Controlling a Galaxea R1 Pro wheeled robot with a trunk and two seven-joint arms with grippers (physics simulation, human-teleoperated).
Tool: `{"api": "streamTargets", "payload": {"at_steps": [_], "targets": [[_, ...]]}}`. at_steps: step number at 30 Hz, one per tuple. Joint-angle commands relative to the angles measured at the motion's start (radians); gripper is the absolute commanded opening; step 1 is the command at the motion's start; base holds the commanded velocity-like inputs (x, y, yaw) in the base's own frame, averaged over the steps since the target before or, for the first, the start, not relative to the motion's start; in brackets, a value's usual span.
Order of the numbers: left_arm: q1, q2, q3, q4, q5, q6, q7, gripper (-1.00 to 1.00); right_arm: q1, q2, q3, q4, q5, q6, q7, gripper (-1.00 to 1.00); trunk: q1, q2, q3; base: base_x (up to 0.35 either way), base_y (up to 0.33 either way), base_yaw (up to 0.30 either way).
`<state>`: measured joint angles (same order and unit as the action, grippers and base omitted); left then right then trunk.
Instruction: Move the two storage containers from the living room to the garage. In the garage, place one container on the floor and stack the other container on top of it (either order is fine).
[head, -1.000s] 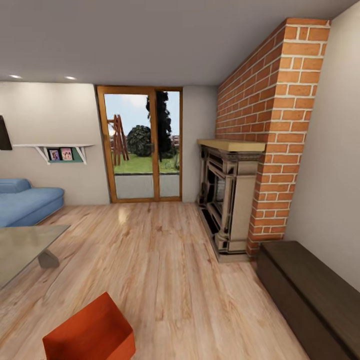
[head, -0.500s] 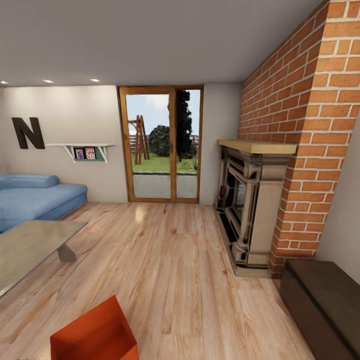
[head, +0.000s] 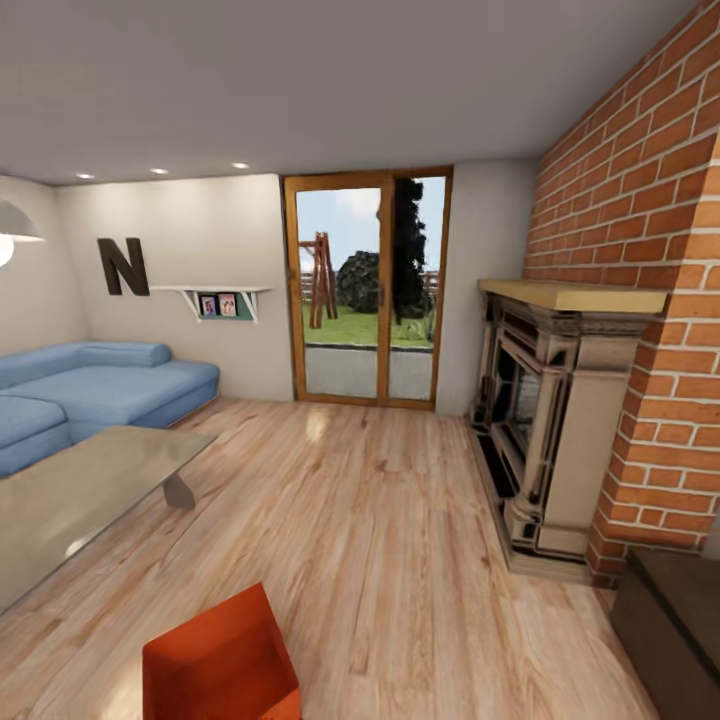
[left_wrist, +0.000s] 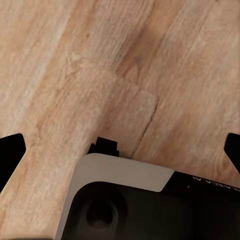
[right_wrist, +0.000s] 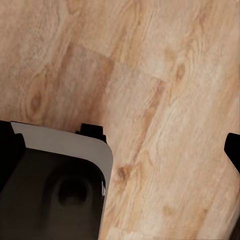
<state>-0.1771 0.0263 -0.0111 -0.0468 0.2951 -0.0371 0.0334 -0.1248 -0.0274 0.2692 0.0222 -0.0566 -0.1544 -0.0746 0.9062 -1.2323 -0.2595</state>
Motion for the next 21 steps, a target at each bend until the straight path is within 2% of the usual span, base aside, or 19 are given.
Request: {"api": "streamTargets", "payload": {"at_steps": [1, 21], "targets": [[-0.001, 0.0, -0.002, 0.001, 0.004, -0.003, 0.002, 1.0, -0.001, 0.0, 0.008, 0.002, -0.006, -0.005, -0.002, 1.0, 0.0, -0.001, -0.001, 0.001, -0.001, 0.269], [-0.001, 0.001, -0.003, -0.001, 0.004, -0.003, 0.002, 1.0, -0.001, 0.0, 0.009, 0.002, -0.005, -0.005, 0.004, 1.0, 0.0, -0.001, -0.001, 0.0, 0.0, 0.269]]}}
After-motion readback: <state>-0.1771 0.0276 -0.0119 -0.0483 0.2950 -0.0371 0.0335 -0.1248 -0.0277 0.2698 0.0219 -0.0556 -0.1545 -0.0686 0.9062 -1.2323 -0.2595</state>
